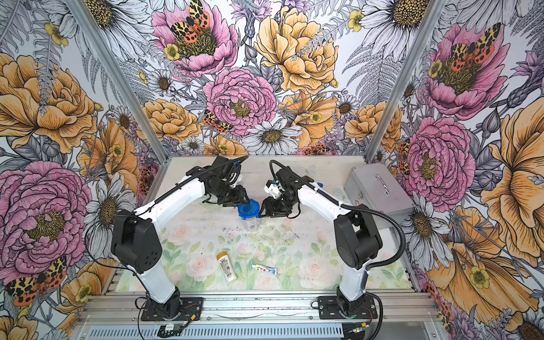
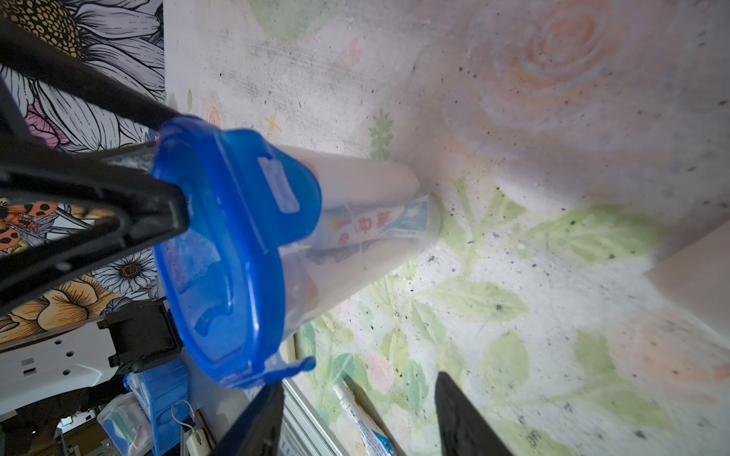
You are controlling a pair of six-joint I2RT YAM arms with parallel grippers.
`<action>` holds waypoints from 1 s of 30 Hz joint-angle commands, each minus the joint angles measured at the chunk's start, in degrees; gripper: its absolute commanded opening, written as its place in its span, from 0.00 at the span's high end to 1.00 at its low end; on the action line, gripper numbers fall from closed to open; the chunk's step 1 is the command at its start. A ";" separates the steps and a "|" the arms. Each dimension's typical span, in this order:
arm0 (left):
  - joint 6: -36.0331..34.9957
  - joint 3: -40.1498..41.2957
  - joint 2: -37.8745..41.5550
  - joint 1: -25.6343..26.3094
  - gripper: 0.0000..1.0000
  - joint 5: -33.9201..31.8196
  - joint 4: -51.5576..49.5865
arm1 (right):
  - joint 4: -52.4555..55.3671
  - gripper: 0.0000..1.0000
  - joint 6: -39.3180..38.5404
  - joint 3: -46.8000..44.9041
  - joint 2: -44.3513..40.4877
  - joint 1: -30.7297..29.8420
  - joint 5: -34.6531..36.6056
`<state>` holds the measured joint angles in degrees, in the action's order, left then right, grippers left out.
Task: Pack away toiletry kits
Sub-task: Close the fastener on the container.
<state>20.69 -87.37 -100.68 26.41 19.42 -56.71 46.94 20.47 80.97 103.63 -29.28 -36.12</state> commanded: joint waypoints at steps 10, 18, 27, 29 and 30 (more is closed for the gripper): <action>0.80 2.34 1.64 1.71 0.49 1.54 -0.61 | -4.39 0.40 2.29 -0.56 1.27 0.32 2.63; 0.85 2.56 1.54 1.78 0.49 1.55 -0.60 | -5.96 0.40 2.01 -3.39 -0.30 0.40 1.66; 1.02 3.08 1.63 2.06 0.49 1.38 -0.59 | -6.91 0.41 2.30 -3.66 -0.45 0.56 1.80; 1.11 3.12 1.61 2.16 0.50 1.43 -0.60 | -7.23 0.41 2.25 -3.41 -0.20 0.58 1.73; 1.11 3.05 1.63 2.26 0.49 1.48 -0.60 | -7.33 0.41 2.25 -3.12 -0.11 0.62 1.61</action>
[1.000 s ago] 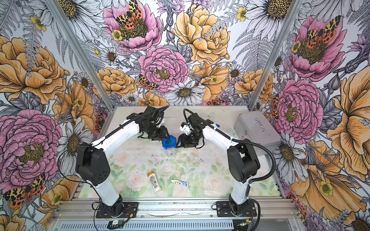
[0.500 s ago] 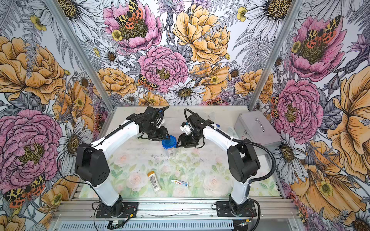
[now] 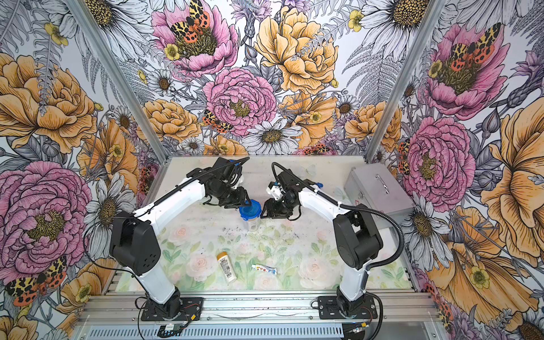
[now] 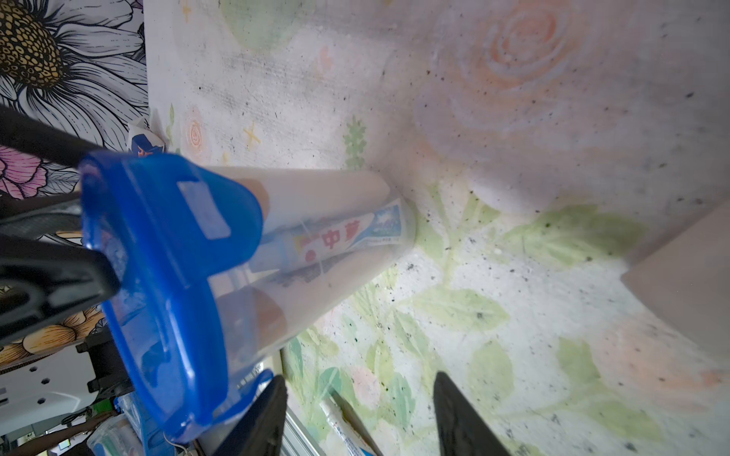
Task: Pack away toiletry kits
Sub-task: Close the fastener on the container.
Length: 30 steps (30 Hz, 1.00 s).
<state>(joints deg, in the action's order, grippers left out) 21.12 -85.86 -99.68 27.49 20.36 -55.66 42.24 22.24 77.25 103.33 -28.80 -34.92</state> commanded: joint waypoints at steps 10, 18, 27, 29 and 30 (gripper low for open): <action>3.53 1.13 0.19 0.32 0.50 5.19 -1.41 | -5.32 0.41 0.53 2.41 0.77 0.13 -1.73; 5.78 2.09 0.27 -1.16 0.52 9.57 0.00 | -5.82 0.41 0.61 4.26 2.31 0.14 -2.26; 7.88 3.32 0.98 -2.01 0.51 10.55 0.90 | -6.03 0.41 0.63 4.05 2.13 0.22 -2.46; 8.04 3.71 1.21 -2.10 0.51 9.69 0.90 | -6.01 0.41 0.61 3.79 1.97 0.21 -2.27; 8.05 3.89 1.46 -2.26 0.51 9.17 0.87 | -5.98 0.41 0.69 3.63 1.80 0.20 -2.22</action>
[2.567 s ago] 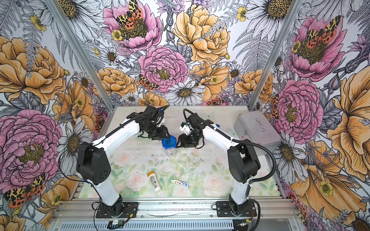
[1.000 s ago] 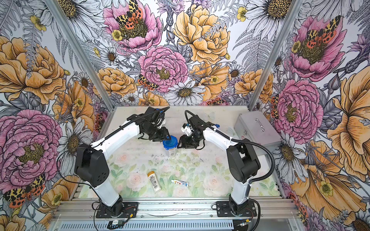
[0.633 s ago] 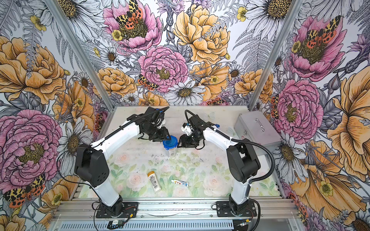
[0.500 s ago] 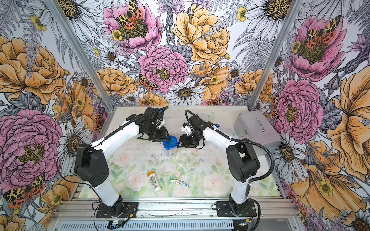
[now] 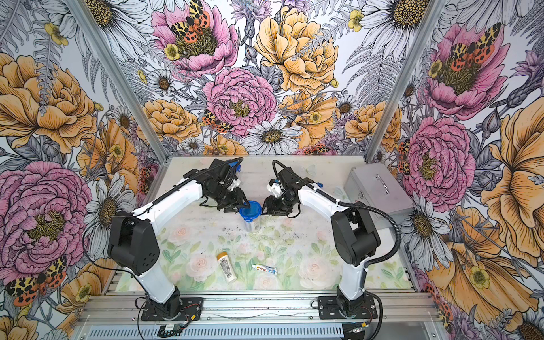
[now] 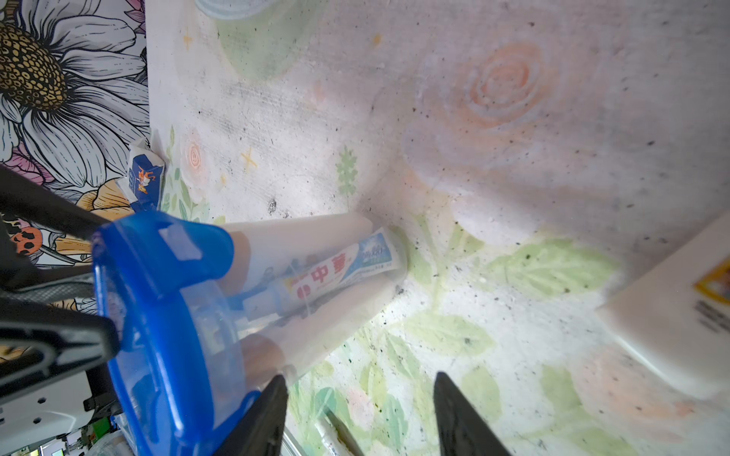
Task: Pack away toiletry kits
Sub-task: Close the fastener on the container.
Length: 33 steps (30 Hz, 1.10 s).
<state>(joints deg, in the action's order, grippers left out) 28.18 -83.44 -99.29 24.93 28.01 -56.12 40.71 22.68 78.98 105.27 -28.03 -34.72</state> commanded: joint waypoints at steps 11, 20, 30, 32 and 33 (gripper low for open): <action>0.21 2.23 2.43 -0.41 0.38 -2.07 1.24 | -4.32 0.39 1.69 -1.74 -2.99 1.11 -0.28; -0.64 0.45 3.32 -0.26 0.19 -4.89 -0.36 | -4.32 0.35 2.12 -2.39 -4.94 1.28 1.43; -5.76 -11.07 0.74 5.37 0.01 -17.13 -10.84 | -3.84 0.25 4.19 -5.56 -9.03 2.62 4.99; -6.25 -12.62 -0.09 6.67 0.01 -18.66 -11.78 | -3.79 0.23 4.86 -6.35 -10.02 3.60 5.73; -6.38 -13.52 -0.61 7.40 0.01 -19.50 -12.34 | -3.79 0.22 5.05 -6.79 -10.71 4.00 6.25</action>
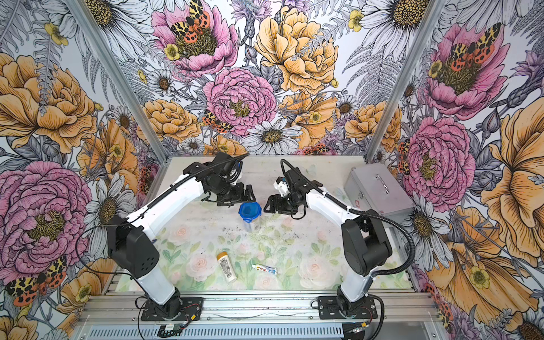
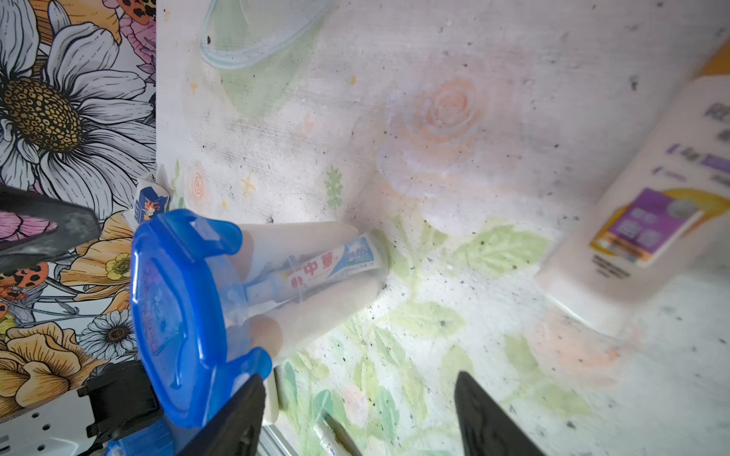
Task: Pack away toiletry kits
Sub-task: Close the fastener on the container, then pick up the container from the center of the board.
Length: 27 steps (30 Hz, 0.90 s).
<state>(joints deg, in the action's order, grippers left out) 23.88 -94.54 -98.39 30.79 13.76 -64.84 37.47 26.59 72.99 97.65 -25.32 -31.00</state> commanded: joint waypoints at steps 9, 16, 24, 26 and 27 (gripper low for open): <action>-2.74 -8.52 -7.43 6.58 0.01 -11.89 -7.98 | -0.52 0.11 1.05 -3.15 -8.27 3.99 5.43; -2.92 -11.22 -10.39 8.57 0.01 -15.88 -10.37 | -0.56 0.09 0.57 -4.26 -10.02 6.35 4.93; -2.61 -11.50 -12.12 10.06 0.01 -16.91 -10.48 | -0.56 0.09 0.46 -4.35 -10.54 7.42 5.20; -2.69 -11.95 -12.84 10.34 0.01 -17.09 -10.48 | -0.56 0.09 0.57 -4.09 -10.63 7.71 5.67; -2.70 -12.22 -13.13 10.43 0.01 -17.10 -10.41 | -0.56 0.09 0.66 -3.92 -10.68 7.78 5.90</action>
<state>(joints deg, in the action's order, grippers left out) 22.04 -104.86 -110.10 40.51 -1.58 -75.24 37.41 27.53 68.79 88.84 -17.93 -26.50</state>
